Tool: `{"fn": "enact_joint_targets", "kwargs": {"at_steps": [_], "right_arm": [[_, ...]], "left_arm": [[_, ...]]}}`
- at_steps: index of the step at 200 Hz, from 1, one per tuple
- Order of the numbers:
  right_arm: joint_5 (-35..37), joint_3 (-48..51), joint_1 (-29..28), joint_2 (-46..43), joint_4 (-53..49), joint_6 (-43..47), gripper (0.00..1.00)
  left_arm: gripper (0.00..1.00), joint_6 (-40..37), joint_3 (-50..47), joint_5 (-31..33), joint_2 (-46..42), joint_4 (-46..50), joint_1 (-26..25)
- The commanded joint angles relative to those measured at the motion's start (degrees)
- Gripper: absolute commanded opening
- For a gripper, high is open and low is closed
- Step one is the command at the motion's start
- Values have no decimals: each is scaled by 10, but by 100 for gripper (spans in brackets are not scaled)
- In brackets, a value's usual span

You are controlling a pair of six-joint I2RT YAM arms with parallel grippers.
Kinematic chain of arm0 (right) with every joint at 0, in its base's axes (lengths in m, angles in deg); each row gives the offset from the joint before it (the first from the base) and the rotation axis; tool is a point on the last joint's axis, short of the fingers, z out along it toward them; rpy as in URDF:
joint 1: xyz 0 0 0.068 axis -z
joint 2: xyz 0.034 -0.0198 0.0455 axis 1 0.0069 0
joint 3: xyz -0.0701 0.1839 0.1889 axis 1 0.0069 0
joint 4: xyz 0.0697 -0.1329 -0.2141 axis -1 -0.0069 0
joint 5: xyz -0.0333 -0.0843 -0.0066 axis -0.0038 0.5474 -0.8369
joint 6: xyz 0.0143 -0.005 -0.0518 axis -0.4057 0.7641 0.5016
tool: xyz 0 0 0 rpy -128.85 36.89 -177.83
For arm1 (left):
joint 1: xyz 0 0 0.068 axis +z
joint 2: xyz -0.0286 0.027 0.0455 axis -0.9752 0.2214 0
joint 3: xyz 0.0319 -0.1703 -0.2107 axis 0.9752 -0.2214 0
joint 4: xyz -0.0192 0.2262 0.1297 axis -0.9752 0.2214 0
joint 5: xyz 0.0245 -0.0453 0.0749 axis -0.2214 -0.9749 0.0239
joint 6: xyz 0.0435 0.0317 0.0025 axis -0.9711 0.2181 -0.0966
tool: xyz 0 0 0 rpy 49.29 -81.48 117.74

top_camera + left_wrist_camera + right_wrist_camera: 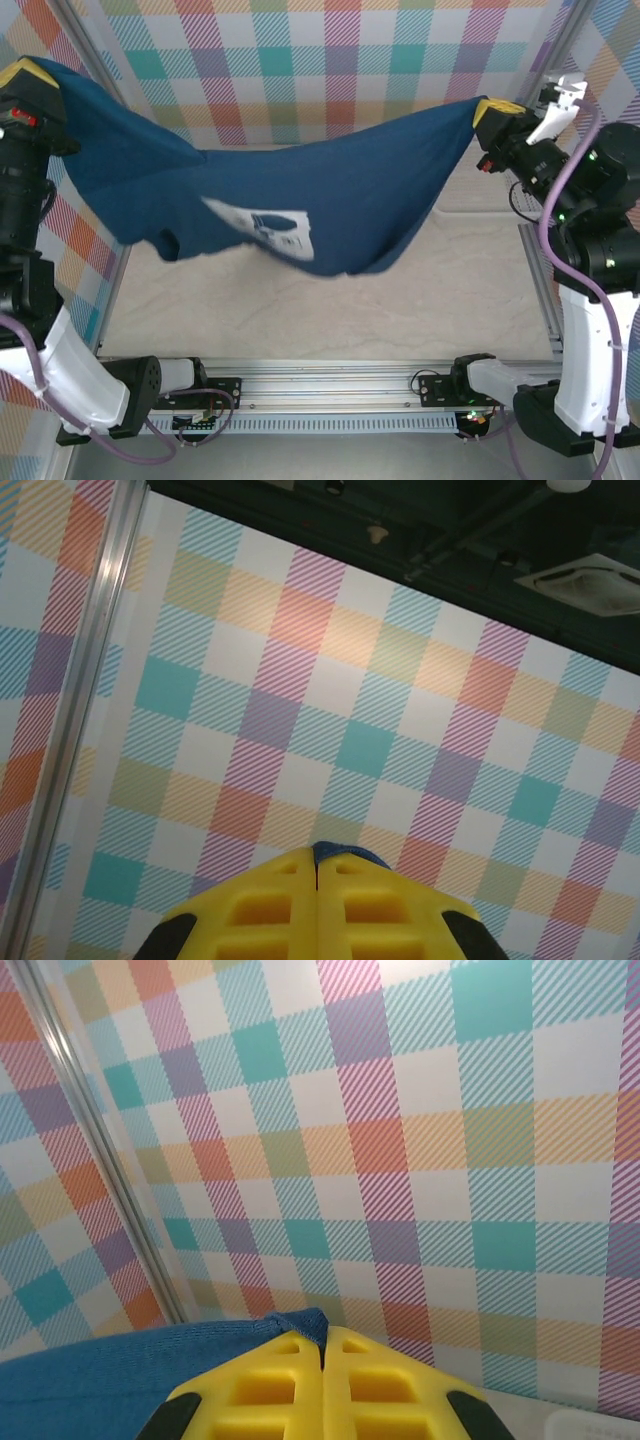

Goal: Fold the inside-out t-shirt

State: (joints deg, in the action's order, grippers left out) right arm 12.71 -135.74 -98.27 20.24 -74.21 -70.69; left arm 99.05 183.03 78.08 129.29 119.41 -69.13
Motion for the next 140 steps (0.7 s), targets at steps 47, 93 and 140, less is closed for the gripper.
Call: {"fn": "enact_joint_targets", "kwargs": {"at_steps": [47, 93, 140], "right_arm": [[65, -17, -3, 214, 87, 13, 0], [65, -150, -6, 466, 98, 11, 6], [79, -592, -33, 796, -134, 35, 42]], "left_arm": [[0, -4, -60, 0, 211, -73, 7], [2, -7, -14, -5, 412, -86, -18], [42, 28, 144, 20, 621, -21, -33]]}}
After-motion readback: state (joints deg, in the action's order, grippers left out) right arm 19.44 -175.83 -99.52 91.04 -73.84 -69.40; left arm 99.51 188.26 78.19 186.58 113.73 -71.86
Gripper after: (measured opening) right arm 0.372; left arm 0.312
